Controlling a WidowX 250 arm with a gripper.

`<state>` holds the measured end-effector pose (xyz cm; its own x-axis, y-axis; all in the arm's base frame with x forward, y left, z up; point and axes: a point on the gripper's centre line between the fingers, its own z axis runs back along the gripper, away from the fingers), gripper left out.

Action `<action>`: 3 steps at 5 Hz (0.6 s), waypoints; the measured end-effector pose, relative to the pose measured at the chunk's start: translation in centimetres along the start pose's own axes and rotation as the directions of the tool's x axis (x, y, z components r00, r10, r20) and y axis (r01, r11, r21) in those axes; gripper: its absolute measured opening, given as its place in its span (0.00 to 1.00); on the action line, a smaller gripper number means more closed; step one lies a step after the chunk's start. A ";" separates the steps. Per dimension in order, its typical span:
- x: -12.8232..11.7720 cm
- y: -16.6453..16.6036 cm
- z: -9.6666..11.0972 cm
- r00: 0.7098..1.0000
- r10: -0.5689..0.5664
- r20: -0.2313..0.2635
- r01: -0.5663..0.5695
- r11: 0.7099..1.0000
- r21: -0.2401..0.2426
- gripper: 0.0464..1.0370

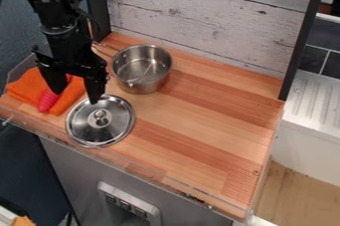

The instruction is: Place the silver pan on the center of the table

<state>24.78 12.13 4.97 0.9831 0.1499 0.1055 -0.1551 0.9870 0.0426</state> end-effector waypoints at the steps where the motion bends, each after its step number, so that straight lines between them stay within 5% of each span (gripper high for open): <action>1: -0.3 -0.1 -0.7 1.000 0.003 -0.027 -0.003 1.000 -0.007 0.96; 3: 2.5 -2.7 -0.6 0.999 -0.053 -0.005 0.053 0.998 -0.015 0.96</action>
<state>27.66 9.86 4.52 0.9905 0.0972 0.0976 -0.1009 0.9944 0.0329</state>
